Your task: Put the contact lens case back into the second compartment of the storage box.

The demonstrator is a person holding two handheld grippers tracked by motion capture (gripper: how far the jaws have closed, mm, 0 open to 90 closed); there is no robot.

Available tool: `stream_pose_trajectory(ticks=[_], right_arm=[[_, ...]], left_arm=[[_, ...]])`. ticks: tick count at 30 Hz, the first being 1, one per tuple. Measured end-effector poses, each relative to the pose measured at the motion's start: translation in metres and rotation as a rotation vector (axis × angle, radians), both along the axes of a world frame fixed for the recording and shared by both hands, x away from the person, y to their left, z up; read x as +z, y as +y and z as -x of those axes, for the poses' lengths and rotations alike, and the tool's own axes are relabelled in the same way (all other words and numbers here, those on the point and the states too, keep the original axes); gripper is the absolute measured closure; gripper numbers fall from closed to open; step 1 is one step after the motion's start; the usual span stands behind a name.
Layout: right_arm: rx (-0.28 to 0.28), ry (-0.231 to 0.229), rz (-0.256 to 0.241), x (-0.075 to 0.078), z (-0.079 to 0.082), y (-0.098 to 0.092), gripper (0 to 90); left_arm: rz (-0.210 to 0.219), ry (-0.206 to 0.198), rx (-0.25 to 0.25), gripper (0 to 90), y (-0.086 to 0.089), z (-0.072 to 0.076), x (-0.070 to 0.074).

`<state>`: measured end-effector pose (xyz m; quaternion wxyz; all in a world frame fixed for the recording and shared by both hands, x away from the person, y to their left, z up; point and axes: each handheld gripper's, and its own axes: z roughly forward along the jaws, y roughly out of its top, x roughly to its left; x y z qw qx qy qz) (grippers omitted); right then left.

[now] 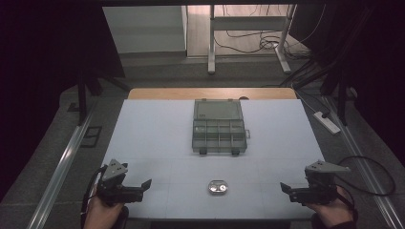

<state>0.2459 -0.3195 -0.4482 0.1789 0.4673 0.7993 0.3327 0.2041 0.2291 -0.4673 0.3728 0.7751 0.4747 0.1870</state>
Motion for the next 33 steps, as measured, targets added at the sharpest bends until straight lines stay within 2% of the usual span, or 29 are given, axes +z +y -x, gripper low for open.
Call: stream_pose_trajectory(ticks=[8,14,26,29,33], right_arm=[[0.007,0.001,-0.004,0.0002,-0.0001,0.0003,0.0],[0.012,0.001,-0.006,0.0004,0.0,0.0003,0.0],[0.052,0.007,-0.007,0.0004,-0.0004,0.0022,0.0],[0.065,-0.014,-0.02,0.001,-0.0015,0.0029,0.0],[0.09,-0.011,-0.051,0.0014,-0.005,0.0051,0.0]], left_arm=[[0.006,0.009,-0.006,0.0,0.0007,-0.0007,-0.0002],[-0.006,0.012,-0.019,0.0,-0.0002,-0.001,-0.0003],[0.009,0.017,-0.027,0.7,0.0006,-0.0015,-0.0009],[0.006,0.018,-0.028,1.0,0.0003,-0.0015,-0.0009],[0.005,0.019,-0.029,1.3,0.0001,-0.0015,-0.001]])
